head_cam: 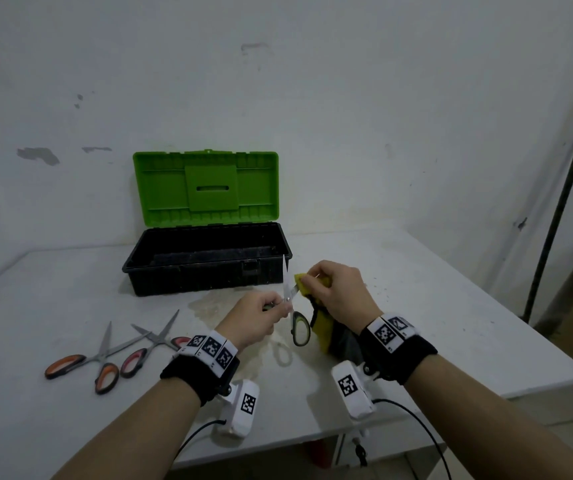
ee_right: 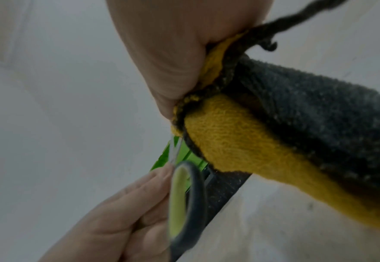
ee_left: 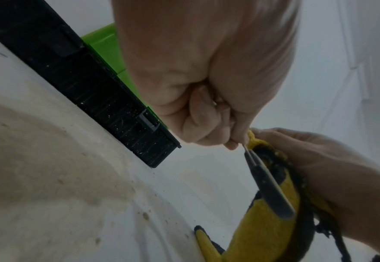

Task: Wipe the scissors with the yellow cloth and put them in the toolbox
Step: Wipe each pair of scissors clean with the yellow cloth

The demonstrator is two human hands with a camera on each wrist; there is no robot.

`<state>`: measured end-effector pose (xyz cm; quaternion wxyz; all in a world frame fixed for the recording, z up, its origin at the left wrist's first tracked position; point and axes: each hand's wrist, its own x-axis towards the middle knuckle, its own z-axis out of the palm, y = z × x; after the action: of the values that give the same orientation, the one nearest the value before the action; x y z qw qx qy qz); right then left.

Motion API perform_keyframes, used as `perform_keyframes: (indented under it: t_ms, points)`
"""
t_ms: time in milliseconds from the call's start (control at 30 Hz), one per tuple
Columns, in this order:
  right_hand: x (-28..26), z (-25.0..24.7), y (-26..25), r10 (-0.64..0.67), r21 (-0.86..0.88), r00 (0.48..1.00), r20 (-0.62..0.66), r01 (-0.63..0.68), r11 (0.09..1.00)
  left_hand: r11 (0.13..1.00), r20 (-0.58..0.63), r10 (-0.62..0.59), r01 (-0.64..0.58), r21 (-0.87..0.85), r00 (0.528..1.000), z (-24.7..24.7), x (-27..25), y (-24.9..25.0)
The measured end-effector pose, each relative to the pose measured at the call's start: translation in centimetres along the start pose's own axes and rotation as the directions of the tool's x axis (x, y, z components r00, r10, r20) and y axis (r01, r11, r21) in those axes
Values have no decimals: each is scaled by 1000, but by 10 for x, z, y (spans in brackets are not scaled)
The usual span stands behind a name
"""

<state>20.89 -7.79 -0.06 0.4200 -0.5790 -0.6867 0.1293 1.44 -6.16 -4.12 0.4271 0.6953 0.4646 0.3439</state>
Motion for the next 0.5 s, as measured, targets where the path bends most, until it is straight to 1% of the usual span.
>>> perform_keyframes:
  t_ms: [100, 167, 200, 300, 400, 500]
  points:
    - [9, -7, 6, 74, 54, 991, -113, -69, 996, 1000, -3, 19, -19, 23, 1000, 1, -3, 3]
    - [10, -11, 6, 76, 73, 983, -167, -64, 995, 999, -14, 20, -19, 45, 1000, 0, -3, 2]
    - [9, -12, 6, 50, 83, 986, -161, -37, 996, 999, -17, 15, -14, 46, 1000, 0, -3, 1]
    - [3, -9, 4, -45, 66, 997, -61, 49, 997, 1000, -10, -3, 4, 19, 1000, 1, -2, 2]
    - [1, -2, 11, -147, -69, 987, -70, 142, 987, 1000, -11, -10, 11, 11, 1000, 1, -2, 2]
    - [0, 1, 15, -211, -163, 977, -39, 203, 966, 1000, -10, -19, 20, 9, 1000, 0, -3, 0]
